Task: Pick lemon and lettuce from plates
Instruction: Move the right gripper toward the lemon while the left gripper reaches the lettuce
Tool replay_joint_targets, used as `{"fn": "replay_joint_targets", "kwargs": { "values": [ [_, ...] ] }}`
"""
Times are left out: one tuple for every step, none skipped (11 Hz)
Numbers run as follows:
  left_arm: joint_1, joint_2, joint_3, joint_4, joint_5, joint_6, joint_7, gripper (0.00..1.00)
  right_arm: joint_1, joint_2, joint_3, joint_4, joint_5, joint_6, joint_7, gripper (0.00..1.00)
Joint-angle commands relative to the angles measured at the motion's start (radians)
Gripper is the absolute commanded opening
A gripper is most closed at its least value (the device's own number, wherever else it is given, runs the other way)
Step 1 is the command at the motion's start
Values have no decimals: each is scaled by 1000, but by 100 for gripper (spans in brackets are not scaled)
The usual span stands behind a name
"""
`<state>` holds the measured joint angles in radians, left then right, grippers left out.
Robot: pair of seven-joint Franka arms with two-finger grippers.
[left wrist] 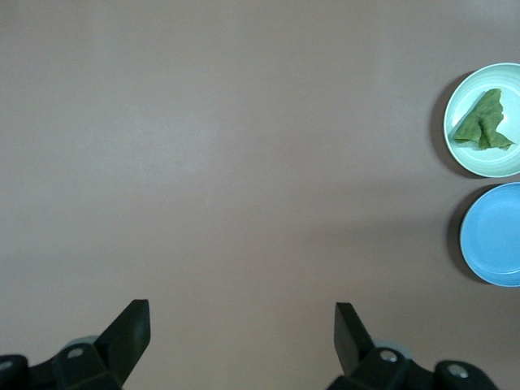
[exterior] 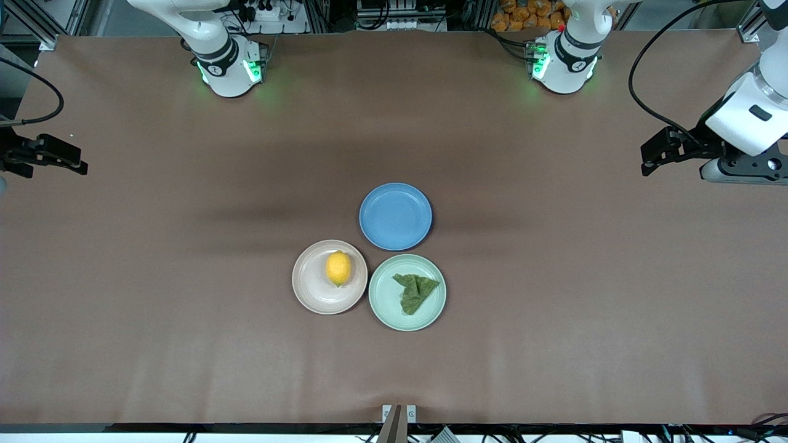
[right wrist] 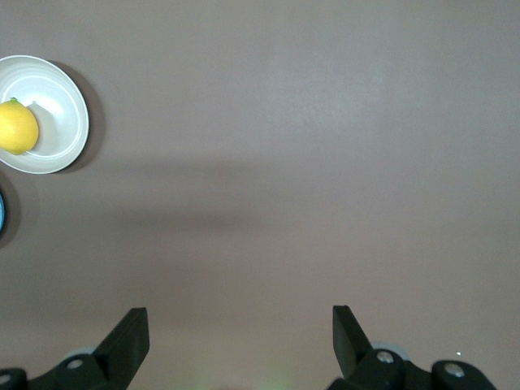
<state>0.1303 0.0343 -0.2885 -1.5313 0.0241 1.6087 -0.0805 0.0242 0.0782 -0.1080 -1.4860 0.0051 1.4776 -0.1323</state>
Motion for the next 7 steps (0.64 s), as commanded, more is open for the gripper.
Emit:
{"fn": "replay_joint_targets", "kwargs": {
  "values": [
    [2,1,-6,3,25,-15,11,100,2,-12,2,-2,-10,-10,2,100],
    [2,1,-6,3,25,-13,11,100,2,-12,2,-2,-10,-10,2,100],
    [-3,4,-8,3,23,-13,11,100,2,-12,2,-2,-10,-10,2,100],
    [-23,18,-8,3,25,-13,13,100,2,-12,2,-2,-10,-10,2,100],
    [-44,36,-9,3,28,-13,11,100,2,-12,2,-2,-10,-10,2,100],
    [-63,47,-11,3,30,-10,10,100,2,-12,2,-4,-10,-10,0,100],
    [-89,62,-12,5,28,-4,8,100,3,-12,2,-4,-7,-11,0,100]
  ]
}}
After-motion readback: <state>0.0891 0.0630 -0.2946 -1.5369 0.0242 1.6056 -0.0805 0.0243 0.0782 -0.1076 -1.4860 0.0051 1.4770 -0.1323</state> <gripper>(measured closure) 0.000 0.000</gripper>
